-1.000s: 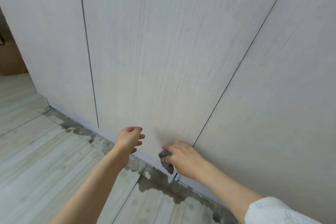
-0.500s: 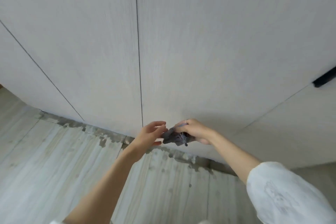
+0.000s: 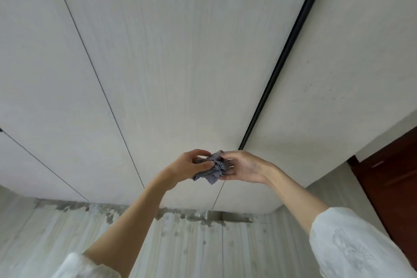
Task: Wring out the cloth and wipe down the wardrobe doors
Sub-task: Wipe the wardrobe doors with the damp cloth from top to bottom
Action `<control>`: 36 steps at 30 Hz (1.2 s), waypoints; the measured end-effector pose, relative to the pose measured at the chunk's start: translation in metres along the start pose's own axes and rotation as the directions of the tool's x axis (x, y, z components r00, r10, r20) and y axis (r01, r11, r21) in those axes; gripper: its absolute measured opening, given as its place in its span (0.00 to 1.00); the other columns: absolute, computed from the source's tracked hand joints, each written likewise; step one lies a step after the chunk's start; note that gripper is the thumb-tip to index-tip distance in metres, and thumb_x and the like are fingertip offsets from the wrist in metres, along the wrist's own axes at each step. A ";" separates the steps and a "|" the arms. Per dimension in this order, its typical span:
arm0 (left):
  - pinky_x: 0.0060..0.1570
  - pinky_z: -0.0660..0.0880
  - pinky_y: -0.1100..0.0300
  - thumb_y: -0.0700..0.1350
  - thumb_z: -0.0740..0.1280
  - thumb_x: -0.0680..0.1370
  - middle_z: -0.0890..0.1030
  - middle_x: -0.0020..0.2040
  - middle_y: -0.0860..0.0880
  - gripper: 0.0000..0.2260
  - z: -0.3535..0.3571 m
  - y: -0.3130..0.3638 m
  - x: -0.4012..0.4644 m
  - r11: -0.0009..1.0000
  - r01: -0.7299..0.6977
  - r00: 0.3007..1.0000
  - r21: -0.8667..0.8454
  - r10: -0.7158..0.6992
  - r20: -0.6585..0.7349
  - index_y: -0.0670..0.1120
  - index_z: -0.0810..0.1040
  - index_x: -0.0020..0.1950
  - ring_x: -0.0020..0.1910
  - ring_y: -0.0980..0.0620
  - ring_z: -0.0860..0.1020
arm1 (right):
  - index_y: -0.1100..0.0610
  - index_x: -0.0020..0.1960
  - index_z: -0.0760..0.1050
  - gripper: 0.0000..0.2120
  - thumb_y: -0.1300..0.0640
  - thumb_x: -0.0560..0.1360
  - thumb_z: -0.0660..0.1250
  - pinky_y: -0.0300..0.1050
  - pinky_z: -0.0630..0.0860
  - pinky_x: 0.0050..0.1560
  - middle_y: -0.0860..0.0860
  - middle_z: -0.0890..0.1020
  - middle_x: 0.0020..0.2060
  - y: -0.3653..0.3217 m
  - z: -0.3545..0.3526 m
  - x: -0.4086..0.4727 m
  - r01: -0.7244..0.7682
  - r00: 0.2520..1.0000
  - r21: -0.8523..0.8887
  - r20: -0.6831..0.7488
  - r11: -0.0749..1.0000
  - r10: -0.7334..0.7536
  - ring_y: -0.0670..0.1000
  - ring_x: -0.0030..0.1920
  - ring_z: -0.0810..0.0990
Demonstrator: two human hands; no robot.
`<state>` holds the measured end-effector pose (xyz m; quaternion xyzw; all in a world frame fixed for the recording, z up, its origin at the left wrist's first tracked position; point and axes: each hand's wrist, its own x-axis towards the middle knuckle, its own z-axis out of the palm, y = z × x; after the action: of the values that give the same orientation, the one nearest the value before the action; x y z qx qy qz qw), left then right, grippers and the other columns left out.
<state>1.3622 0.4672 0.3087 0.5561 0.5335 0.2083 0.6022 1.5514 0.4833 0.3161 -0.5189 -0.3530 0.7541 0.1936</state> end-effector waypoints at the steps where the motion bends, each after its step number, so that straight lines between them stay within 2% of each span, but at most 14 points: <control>1: 0.55 0.75 0.48 0.47 0.67 0.77 0.81 0.54 0.45 0.13 0.002 0.012 -0.004 1.000 -0.017 1.000 0.003 0.017 0.021 0.48 0.75 0.61 0.48 0.48 0.77 | 0.60 0.56 0.75 0.10 0.60 0.80 0.57 0.45 0.78 0.50 0.54 0.77 0.41 -0.005 -0.004 -0.015 0.019 1.000 0.003 0.016 1.000 -0.019 0.52 0.42 0.80; 3: 0.55 0.76 0.51 0.51 0.64 0.79 0.81 0.54 0.45 0.12 0.007 0.031 -0.011 0.999 -0.044 0.996 0.007 0.043 0.075 0.50 0.77 0.60 0.51 0.48 0.79 | 0.60 0.51 0.75 0.07 0.64 0.79 0.58 0.42 0.78 0.46 0.54 0.78 0.40 -0.011 -0.010 -0.041 0.078 0.997 -0.019 -0.011 0.997 -0.079 0.51 0.39 0.80; 7: 0.58 0.74 0.56 0.61 0.57 0.78 0.82 0.52 0.50 0.19 0.022 0.061 -0.023 0.992 -0.064 0.991 0.106 0.050 0.123 0.50 0.78 0.57 0.54 0.56 0.79 | 0.58 0.46 0.75 0.06 0.67 0.76 0.63 0.41 0.74 0.43 0.54 0.78 0.37 -0.010 -0.015 -0.083 0.185 0.952 -0.156 -0.216 0.970 -0.216 0.50 0.37 0.78; 9: 0.50 0.72 0.70 0.59 0.57 0.79 0.81 0.46 0.50 0.19 0.033 0.074 -0.031 0.977 -0.116 0.985 0.180 0.090 0.149 0.45 0.79 0.52 0.44 0.63 0.78 | 0.59 0.46 0.75 0.05 0.67 0.74 0.64 0.39 0.74 0.41 0.54 0.76 0.37 -0.008 -0.016 -0.100 0.210 0.927 -0.213 -0.267 0.954 -0.263 0.49 0.36 0.76; 11: 0.38 0.68 0.78 0.53 0.61 0.79 0.80 0.42 0.52 0.12 0.050 0.080 -0.038 0.950 -0.183 0.973 0.254 0.138 0.186 0.46 0.78 0.46 0.38 0.65 0.77 | 0.61 0.48 0.78 0.06 0.66 0.75 0.64 0.37 0.74 0.38 0.54 0.75 0.37 -0.003 -0.015 -0.123 0.224 0.907 -0.253 -0.300 0.941 -0.296 0.48 0.34 0.75; 13: 0.38 0.69 0.76 0.47 0.66 0.78 0.80 0.44 0.53 0.04 0.059 0.083 -0.039 0.923 -0.219 0.970 0.316 0.171 0.173 0.48 0.78 0.47 0.44 0.58 0.77 | 0.60 0.49 0.80 0.07 0.65 0.75 0.64 0.37 0.75 0.38 0.54 0.76 0.37 0.000 -0.015 -0.139 0.231 0.897 -0.271 -0.313 0.935 -0.312 0.49 0.36 0.74; 15: 0.40 0.70 0.70 0.42 0.65 0.77 0.80 0.45 0.50 0.04 0.066 0.090 -0.042 0.895 -0.258 0.963 0.365 0.207 0.173 0.47 0.79 0.47 0.45 0.54 0.76 | 0.59 0.49 0.80 0.07 0.65 0.76 0.64 0.37 0.75 0.36 0.54 0.77 0.38 0.003 -0.016 -0.155 0.231 0.887 -0.274 -0.334 0.934 -0.317 0.49 0.37 0.74; 18: 0.32 0.69 0.71 0.43 0.61 0.79 0.79 0.38 0.51 0.07 0.078 0.110 -0.048 0.892 -0.293 0.955 0.343 0.252 0.157 0.46 0.79 0.47 0.35 0.56 0.76 | 0.59 0.50 0.78 0.06 0.63 0.77 0.63 0.40 0.74 0.40 0.55 0.78 0.41 0.000 -0.025 -0.174 0.267 0.841 -0.292 -0.394 0.918 -0.370 0.50 0.40 0.76; 20: 0.28 0.67 0.72 0.47 0.62 0.80 0.77 0.34 0.53 0.09 0.087 0.125 -0.052 0.899 -0.314 0.949 0.306 0.292 0.117 0.47 0.78 0.42 0.30 0.60 0.74 | 0.57 0.48 0.78 0.05 0.61 0.77 0.63 0.41 0.73 0.41 0.53 0.79 0.41 -0.007 -0.033 -0.188 0.318 0.795 -0.306 -0.430 0.897 -0.428 0.49 0.40 0.76; 23: 0.30 0.69 0.72 0.49 0.65 0.78 0.78 0.34 0.53 0.09 0.099 0.152 -0.050 0.885 -0.375 0.927 0.277 0.357 0.112 0.46 0.78 0.42 0.30 0.61 0.74 | 0.56 0.48 0.77 0.05 0.61 0.77 0.63 0.41 0.74 0.45 0.52 0.80 0.43 -0.021 -0.053 -0.209 0.373 0.739 -0.344 -0.452 0.862 -0.500 0.49 0.43 0.77; 28: 0.38 0.74 0.67 0.48 0.68 0.76 0.79 0.42 0.51 0.11 0.131 0.202 -0.036 0.862 -0.410 0.905 0.299 0.343 0.251 0.46 0.76 0.56 0.40 0.56 0.78 | 0.57 0.48 0.77 0.04 0.61 0.77 0.64 0.43 0.75 0.47 0.53 0.81 0.44 -0.046 -0.100 -0.239 0.465 0.685 -0.367 -0.427 0.806 -0.590 0.51 0.45 0.79; 30: 0.42 0.77 0.62 0.46 0.68 0.76 0.79 0.46 0.49 0.09 0.149 0.221 -0.026 0.839 -0.430 0.896 0.333 0.350 0.273 0.49 0.76 0.56 0.43 0.53 0.78 | 0.56 0.47 0.77 0.02 0.60 0.77 0.66 0.39 0.75 0.44 0.52 0.81 0.42 -0.059 -0.118 -0.250 0.494 0.648 -0.397 -0.425 0.773 -0.632 0.48 0.43 0.79; 33: 0.36 0.76 0.63 0.44 0.67 0.77 0.79 0.43 0.49 0.04 0.176 0.248 -0.013 0.804 -0.439 0.898 0.401 0.400 0.182 0.50 0.76 0.51 0.37 0.53 0.77 | 0.56 0.46 0.79 0.02 0.60 0.76 0.67 0.29 0.72 0.38 0.48 0.81 0.40 -0.076 -0.146 -0.269 0.524 0.561 -0.509 -0.397 0.683 -0.727 0.41 0.39 0.78; 36: 0.32 0.77 0.61 0.42 0.66 0.77 0.81 0.40 0.46 0.02 0.191 0.269 -0.003 0.837 -0.404 0.908 0.369 0.417 0.047 0.50 0.75 0.47 0.35 0.52 0.78 | 0.58 0.47 0.81 0.05 0.59 0.76 0.66 0.34 0.77 0.42 0.52 0.83 0.43 -0.085 -0.166 -0.285 0.595 0.580 -0.491 -0.286 0.636 -0.763 0.45 0.42 0.81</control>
<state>1.6200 0.4588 0.5145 0.7569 0.4422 0.2378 0.4184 1.8077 0.4087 0.5273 -0.5307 -0.5941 0.3949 0.4577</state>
